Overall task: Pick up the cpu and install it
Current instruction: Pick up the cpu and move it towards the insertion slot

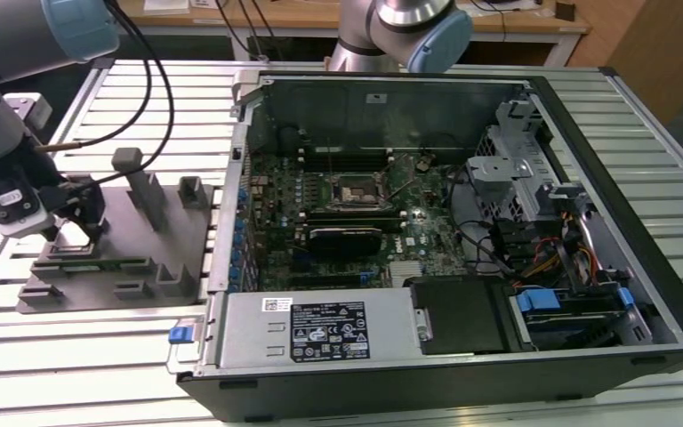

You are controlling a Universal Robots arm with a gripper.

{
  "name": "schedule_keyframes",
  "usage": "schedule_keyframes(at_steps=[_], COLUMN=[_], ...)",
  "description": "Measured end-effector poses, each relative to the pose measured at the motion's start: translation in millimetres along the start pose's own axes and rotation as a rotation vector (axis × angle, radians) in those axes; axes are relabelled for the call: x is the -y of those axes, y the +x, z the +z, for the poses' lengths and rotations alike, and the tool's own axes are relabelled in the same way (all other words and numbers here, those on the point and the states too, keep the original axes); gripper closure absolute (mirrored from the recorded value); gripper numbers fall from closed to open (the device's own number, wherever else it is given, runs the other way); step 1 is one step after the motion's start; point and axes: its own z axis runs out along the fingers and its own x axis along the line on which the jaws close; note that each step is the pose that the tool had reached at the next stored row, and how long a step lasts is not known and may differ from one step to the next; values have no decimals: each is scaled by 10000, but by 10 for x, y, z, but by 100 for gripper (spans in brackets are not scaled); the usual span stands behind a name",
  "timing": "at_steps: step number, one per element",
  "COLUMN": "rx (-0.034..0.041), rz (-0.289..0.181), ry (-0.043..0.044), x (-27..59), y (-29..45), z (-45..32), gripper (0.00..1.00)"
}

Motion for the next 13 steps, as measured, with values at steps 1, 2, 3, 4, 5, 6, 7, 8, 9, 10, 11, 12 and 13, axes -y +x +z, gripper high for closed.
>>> schedule_keyframes(at_steps=[1, 2, 3, 4, 5, 6, 7, 8, 9, 10, 11, 12, 13], rx=[1, 3, 5, 6, 6, 6, 4, 2, 2, 3, 3, 5, 9], rz=[0, 0, 0, 0, 0, 0, 0, 0, 0, 0, 0, 0, 0], ry=[0, 1, 0, 0, 1, 1, 3, 4, 4, 4, 4, 3, 0], x=[0, 0, 0, 0, 0, 0, 0, 0, 0, 0, 0, 0, -1], y=[2, 3, 3, 3, 4, 4, 4, 4, 4, 4, 4, 4, 3], z=[-3, -4, -4, -3, -1, 1, 1, 1, 3, 3, 4, 1, -10], gripper=[40, 40, 40, 40, 40, 40, 40, 41, 47, 47, 47, 47, 47])
